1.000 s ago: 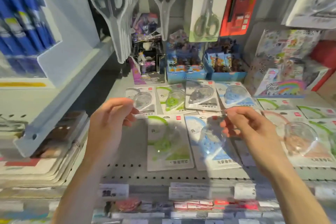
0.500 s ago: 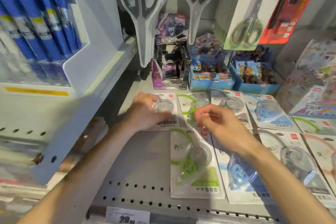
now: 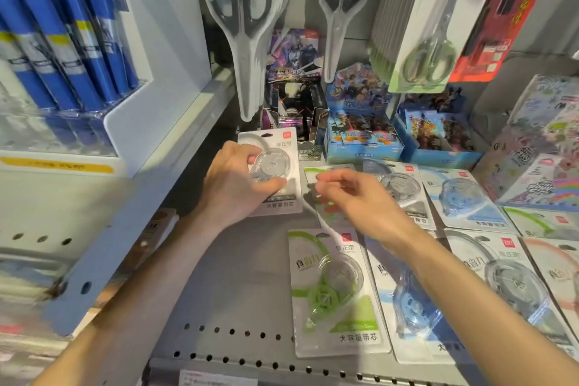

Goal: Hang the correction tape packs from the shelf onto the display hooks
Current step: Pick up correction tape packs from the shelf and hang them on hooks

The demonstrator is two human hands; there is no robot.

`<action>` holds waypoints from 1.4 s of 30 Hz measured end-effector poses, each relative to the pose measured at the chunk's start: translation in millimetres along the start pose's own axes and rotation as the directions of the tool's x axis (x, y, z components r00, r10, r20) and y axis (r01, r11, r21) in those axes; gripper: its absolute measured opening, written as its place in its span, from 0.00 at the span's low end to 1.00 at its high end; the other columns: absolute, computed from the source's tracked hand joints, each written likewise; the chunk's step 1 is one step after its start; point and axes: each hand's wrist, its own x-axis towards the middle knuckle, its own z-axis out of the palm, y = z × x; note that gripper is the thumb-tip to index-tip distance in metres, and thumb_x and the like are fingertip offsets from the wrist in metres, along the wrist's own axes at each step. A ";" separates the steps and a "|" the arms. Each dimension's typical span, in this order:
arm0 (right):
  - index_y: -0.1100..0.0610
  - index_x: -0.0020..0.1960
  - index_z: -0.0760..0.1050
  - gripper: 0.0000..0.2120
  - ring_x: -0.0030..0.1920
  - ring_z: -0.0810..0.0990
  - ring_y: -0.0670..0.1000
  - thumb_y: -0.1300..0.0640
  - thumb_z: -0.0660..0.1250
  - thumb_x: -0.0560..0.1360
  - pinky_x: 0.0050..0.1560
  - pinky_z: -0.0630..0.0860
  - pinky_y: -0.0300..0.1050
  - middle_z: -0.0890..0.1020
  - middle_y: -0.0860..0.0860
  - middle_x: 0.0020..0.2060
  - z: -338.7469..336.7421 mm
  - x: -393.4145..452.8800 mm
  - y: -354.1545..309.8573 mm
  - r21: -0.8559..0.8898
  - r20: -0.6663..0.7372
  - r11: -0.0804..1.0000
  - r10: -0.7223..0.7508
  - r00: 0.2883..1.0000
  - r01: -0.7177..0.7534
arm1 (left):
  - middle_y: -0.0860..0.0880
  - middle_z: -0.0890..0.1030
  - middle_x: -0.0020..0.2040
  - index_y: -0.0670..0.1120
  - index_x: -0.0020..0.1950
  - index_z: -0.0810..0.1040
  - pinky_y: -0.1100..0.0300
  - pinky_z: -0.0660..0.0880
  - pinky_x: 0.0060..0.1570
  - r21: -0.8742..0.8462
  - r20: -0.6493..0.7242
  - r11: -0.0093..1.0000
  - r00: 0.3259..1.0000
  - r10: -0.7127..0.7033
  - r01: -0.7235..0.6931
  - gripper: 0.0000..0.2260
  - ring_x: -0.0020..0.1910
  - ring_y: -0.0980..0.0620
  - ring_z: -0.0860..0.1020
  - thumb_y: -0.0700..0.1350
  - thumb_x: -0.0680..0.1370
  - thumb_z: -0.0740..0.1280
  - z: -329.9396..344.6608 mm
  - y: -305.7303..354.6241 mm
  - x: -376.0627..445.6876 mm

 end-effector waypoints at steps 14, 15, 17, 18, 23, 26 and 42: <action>0.60 0.63 0.80 0.14 0.48 0.89 0.53 0.60 0.73 0.78 0.43 0.83 0.43 0.89 0.55 0.50 -13.4 4.2 -9.3 0.526 -0.045 0.850 -0.021 0.999 0.042 | 0.52 0.78 0.64 0.47 0.70 0.74 0.67 0.78 0.53 -0.471 0.094 0.881 0.996 -0.009 0.052 0.29 0.59 0.57 0.80 0.49 0.73 0.79 -10.2 37.0 -17.5; 0.60 0.63 0.80 0.14 0.47 0.89 0.53 0.60 0.73 0.78 0.43 0.83 0.41 0.89 0.55 0.50 -13.4 2.5 -9.4 0.531 -0.040 0.846 -0.030 0.999 0.047 | 0.53 0.83 0.61 0.46 0.68 0.76 0.65 0.80 0.51 -0.600 0.219 0.781 0.974 -0.050 0.175 0.24 0.56 0.56 0.83 0.46 0.75 0.77 -9.6 41.1 -17.9; 0.59 0.62 0.80 0.13 0.49 0.89 0.53 0.59 0.73 0.78 0.46 0.83 0.43 0.89 0.55 0.50 -10.8 -0.8 -9.2 0.488 -0.007 0.872 -0.051 0.999 0.048 | 0.50 0.88 0.55 0.44 0.64 0.80 0.58 0.82 0.50 -0.722 0.361 0.623 0.932 -0.033 0.302 0.14 0.53 0.50 0.87 0.42 0.79 0.73 -7.6 44.2 -18.8; 0.59 0.62 0.81 0.13 0.50 0.89 0.54 0.58 0.73 0.79 0.49 0.84 0.46 0.89 0.55 0.51 -10.1 -2.4 -8.5 0.451 0.015 0.891 -0.062 0.998 0.049 | 0.47 0.88 0.55 0.43 0.64 0.81 0.53 0.83 0.53 -0.739 0.378 0.593 0.926 -0.028 0.319 0.13 0.54 0.46 0.87 0.42 0.80 0.71 -7.6 43.7 -19.8; 0.56 0.60 0.81 0.11 0.48 0.87 0.47 0.53 0.71 0.80 0.49 0.82 0.38 0.88 0.54 0.49 -26.8 -14.9 11.3 0.112 0.020 0.989 -0.099 0.995 0.096 | 0.43 0.87 0.57 0.43 0.63 0.81 0.39 0.80 0.61 -0.753 0.329 0.574 0.939 -0.097 0.323 0.12 0.55 0.42 0.86 0.39 0.79 0.72 -15.3 31.2 -25.8; 0.53 0.56 0.82 0.06 0.42 0.83 0.39 0.53 0.72 0.80 0.43 0.76 0.29 0.86 0.45 0.44 -36.2 -24.0 29.3 -0.350 0.034 0.928 -0.120 0.992 0.124 | 0.44 0.87 0.56 0.44 0.62 0.81 0.36 0.79 0.61 -0.743 0.285 0.597 0.950 -0.126 0.303 0.12 0.54 0.42 0.86 0.41 0.79 0.73 -18.2 22.7 -29.5; 0.55 0.53 0.79 0.19 0.52 0.77 0.50 0.41 0.76 0.73 0.56 0.76 0.47 0.80 0.51 0.50 -32.6 -23.4 21.0 -0.723 0.241 0.675 0.048 0.969 0.147 | 0.55 0.89 0.51 0.53 0.56 0.82 0.59 0.85 0.42 -0.697 0.238 0.662 0.960 -0.148 0.275 0.09 0.49 0.53 0.88 0.45 0.78 0.75 -12.7 1.0 -34.3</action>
